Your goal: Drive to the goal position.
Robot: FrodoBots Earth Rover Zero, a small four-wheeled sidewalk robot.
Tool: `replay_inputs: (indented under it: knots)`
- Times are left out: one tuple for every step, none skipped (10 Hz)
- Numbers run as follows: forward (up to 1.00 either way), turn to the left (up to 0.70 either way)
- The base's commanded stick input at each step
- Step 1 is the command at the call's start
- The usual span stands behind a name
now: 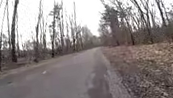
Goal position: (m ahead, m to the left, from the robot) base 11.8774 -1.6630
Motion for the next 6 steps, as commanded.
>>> replay_inputs:
  knots:
    - [1.00,0.00]
    - [1.00,0.00]
    - [1.00,0.00]
    - [1.00,0.00]
    - [1.00,0.00]
    - [1.00,0.00]
